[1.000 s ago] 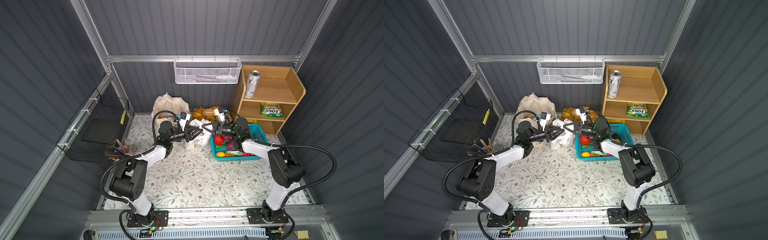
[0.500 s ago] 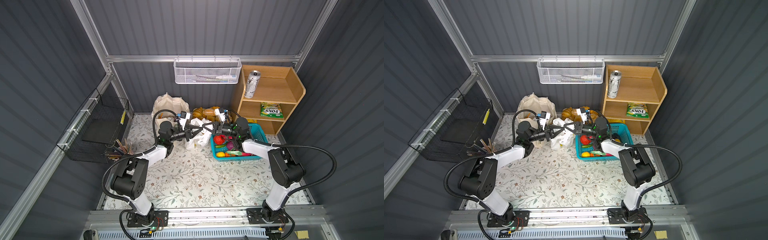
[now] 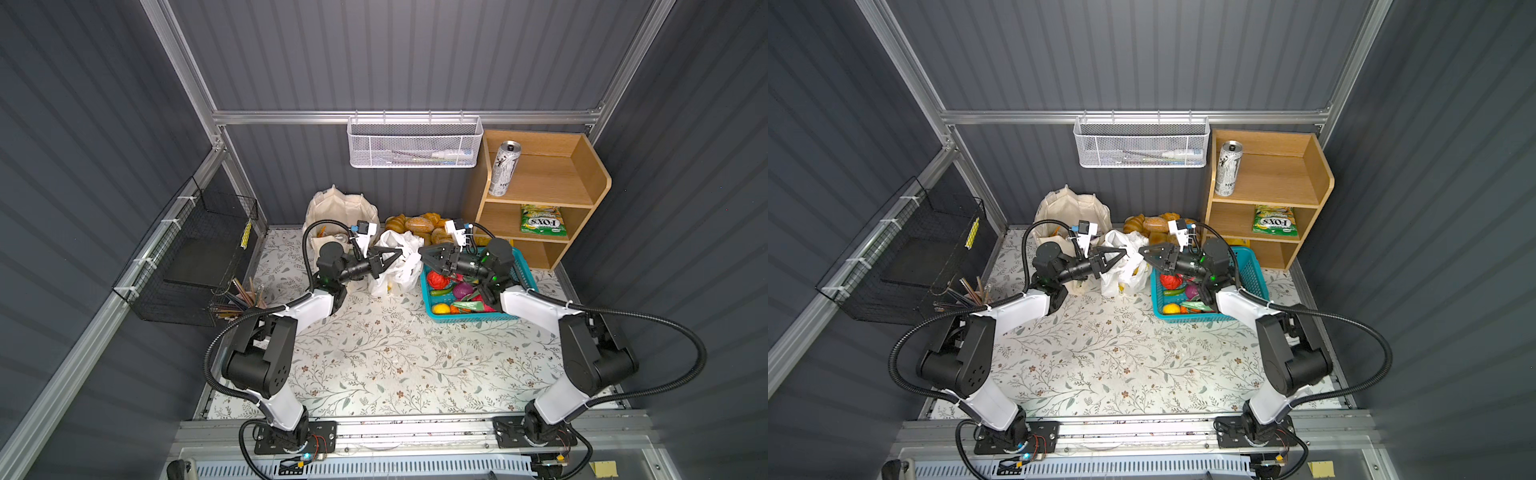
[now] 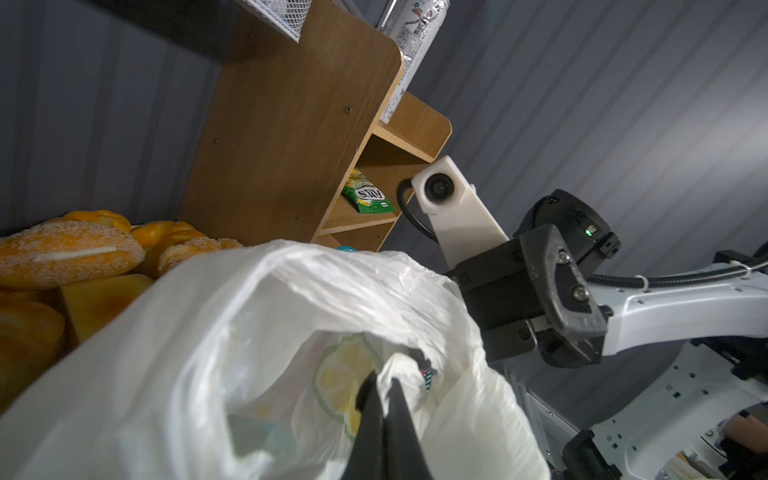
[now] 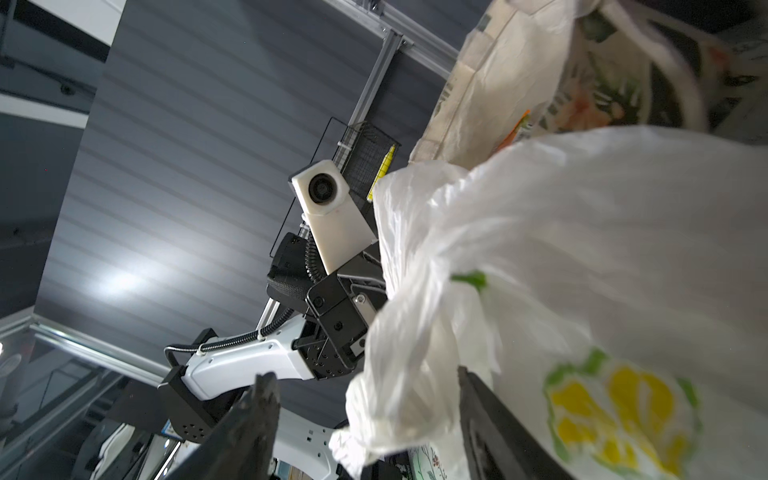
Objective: Place the mixed food into the grocery bags and tie them
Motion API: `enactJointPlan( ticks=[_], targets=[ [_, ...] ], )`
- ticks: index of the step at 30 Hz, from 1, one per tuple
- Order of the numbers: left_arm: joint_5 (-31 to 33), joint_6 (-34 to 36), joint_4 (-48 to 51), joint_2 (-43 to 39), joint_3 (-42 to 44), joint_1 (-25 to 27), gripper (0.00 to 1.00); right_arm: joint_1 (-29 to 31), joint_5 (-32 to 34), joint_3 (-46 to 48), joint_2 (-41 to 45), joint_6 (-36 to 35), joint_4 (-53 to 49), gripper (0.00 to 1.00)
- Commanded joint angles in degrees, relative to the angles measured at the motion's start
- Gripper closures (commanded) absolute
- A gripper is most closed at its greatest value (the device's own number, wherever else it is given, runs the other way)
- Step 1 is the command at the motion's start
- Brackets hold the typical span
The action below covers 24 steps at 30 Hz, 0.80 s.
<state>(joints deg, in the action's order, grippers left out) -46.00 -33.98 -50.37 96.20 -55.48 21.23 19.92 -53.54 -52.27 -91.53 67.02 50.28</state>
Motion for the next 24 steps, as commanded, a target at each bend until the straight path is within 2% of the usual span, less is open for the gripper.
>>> enactJointPlan(
  ticks=[1, 6, 10, 24],
  targets=[
    [3.3, 3.6, 4.0, -3.0, -0.3, -0.1, 1.0, -0.6, 2.0, 3.7, 4.4, -0.6, -5.5, 0.29],
    [5.3, 5.1, 6.4, -4.0, -0.2, -0.1, 1.0, 0.6, 4.1, 8.0, 8.8, -0.6, -9.9, 0.3],
    [5.7, 5.1, 6.7, -4.4, -0.3, -0.1, 1.0, 3.6, 5.0, 7.6, 9.9, -0.6, -11.5, 0.32],
    [5.3, 6.2, 8.4, -4.9, -0.5, 0.0, 1.0, 9.9, 5.2, -1.6, 3.4, -0.6, -12.3, 0.38]
  ],
)
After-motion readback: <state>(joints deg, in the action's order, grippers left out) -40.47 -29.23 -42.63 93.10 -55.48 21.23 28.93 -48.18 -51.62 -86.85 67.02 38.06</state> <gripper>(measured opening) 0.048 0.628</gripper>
